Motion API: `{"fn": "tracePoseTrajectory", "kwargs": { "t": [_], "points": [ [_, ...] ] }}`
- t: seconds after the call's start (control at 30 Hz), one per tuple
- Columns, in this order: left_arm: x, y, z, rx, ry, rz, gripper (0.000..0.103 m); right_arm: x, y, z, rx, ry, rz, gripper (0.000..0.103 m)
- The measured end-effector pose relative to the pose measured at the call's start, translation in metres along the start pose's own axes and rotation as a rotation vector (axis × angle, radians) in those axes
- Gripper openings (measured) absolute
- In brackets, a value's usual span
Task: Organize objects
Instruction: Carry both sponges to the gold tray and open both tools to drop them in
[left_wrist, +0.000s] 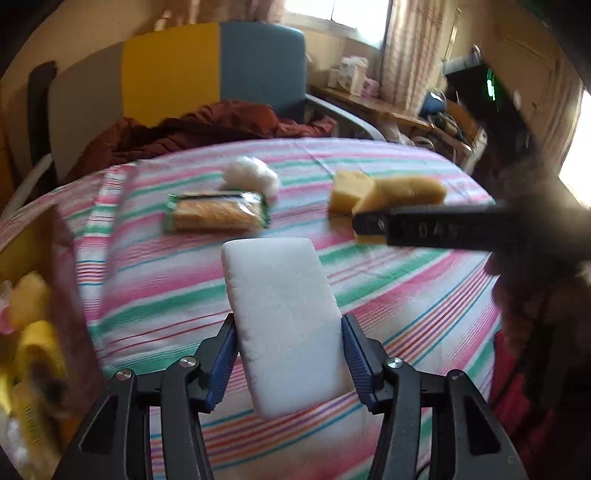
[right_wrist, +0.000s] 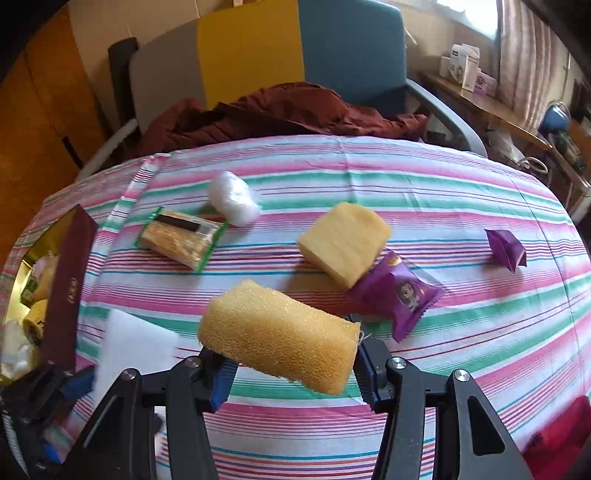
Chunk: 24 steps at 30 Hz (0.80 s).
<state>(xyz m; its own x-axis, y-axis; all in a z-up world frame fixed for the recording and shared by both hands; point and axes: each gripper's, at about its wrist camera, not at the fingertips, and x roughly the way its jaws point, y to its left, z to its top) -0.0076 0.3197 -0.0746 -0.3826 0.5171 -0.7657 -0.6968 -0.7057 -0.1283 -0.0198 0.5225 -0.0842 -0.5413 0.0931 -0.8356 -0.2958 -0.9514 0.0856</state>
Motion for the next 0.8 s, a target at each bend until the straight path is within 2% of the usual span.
{"fn": "tracePoseTrajectory", "kwargs": {
  "t": [0.17, 0.37, 0.6, 0.8],
  "points": [
    [-0.052, 0.034, 0.003, -0.062, -0.083, 0.045, 0.056, -0.013, 0.013, -0.003, -0.028, -0.041, 0.043, 0.055],
    [-0.100, 0.101, -0.010, -0.208, -0.137, 0.148, 0.056, -0.026, 0.044, -0.009, -0.081, -0.062, 0.106, 0.056],
    [-0.149, 0.170, -0.041, -0.373, -0.203, 0.207, 0.056, -0.046, 0.100, -0.022, -0.120, -0.076, 0.221, 0.056],
    [-0.171, 0.204, -0.067, -0.459, -0.226, 0.258, 0.056, -0.058, 0.174, -0.036, -0.192, -0.070, 0.360, 0.057]
  ]
}}
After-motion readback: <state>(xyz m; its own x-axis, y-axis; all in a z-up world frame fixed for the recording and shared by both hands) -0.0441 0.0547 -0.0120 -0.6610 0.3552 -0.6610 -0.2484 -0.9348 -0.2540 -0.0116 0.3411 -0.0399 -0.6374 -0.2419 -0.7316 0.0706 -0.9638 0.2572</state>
